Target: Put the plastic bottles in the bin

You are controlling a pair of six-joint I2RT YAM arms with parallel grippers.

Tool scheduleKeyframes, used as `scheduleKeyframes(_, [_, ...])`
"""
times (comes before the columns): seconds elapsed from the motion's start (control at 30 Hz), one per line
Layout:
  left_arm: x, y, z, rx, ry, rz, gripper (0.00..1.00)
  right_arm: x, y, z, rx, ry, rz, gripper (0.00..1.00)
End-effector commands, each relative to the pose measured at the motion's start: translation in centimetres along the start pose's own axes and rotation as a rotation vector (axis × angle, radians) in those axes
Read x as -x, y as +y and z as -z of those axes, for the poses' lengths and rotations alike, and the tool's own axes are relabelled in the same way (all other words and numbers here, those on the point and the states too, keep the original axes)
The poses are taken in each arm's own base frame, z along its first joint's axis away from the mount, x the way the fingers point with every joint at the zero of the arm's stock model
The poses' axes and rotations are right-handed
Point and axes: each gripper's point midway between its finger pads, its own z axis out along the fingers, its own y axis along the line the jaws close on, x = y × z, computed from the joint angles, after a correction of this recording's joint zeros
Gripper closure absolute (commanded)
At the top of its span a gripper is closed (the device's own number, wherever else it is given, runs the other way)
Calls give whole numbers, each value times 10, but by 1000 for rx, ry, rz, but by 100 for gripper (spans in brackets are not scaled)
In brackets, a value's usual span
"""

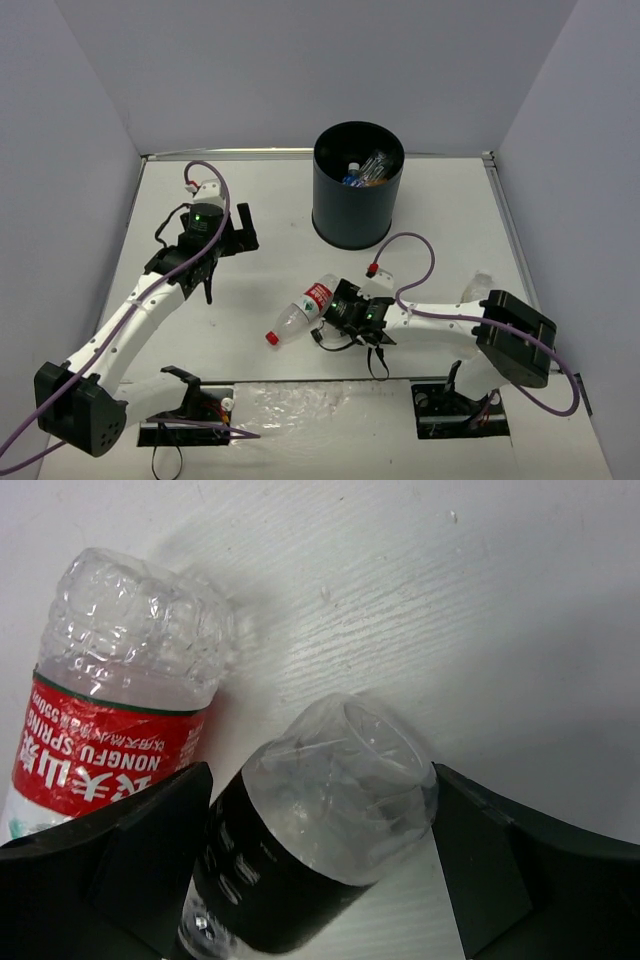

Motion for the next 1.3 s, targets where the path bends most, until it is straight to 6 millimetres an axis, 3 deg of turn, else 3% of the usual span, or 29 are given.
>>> scheduleKeyframes(0.0, [19, -11, -2, -43, -52, 28, 3, 9, 3, -7, -7, -77, -36, 34])
scheduleKeyframes(0.13, [19, -12, -2, -48, -48, 23, 3, 17, 5, 0, 17, -98, -55, 60])
scheduleKeyframes(0.3, [16, -13, -1, -57, -36, 13, 3, 70, 2, 34, 75, -204, -93, 70])
scheduleKeyframes(0.37, [16, -13, -1, -59, -35, 12, 3, 99, -3, 55, 94, -263, -108, 73])
scheduleKeyframes(0.47, [14, -17, -2, -84, -26, 7, 3, 140, 3, 82, 138, -337, -99, 74])
scheduleKeyframes(0.6, [5, -36, -5, -186, 10, 3, 3, 219, 17, 139, 185, -515, -99, 73])
scheduleKeyframes(0.73, [-6, -52, -12, -277, 53, -3, 3, 297, 46, 186, 123, -694, -66, 69])
scheduleKeyframes(0.8, [-12, -57, -14, -301, 81, -2, 3, 320, 70, 183, 92, -726, -12, 69])
scheduleKeyframes(0.9, [-25, -63, -16, -335, 129, 10, 3, 376, 112, 171, 188, -739, 16, 69])
scheduleKeyframes(0.97, [-32, -68, -15, -360, 153, 13, 3, 427, 113, 160, 189, -771, -17, 69])
scheduleKeyframes(1.07, [-44, -75, -12, -380, 189, 11, 3, 445, 132, 110, 180, -722, 36, 61])
scheduleKeyframes(1.17, [-55, -85, -10, -388, 216, -21, 3, 458, 148, 84, 178, -712, 45, 56])
scheduleKeyframes(1.27, [-63, -93, -9, -383, 228, -61, 3, 459, 170, 69, 226, -683, 74, 50])
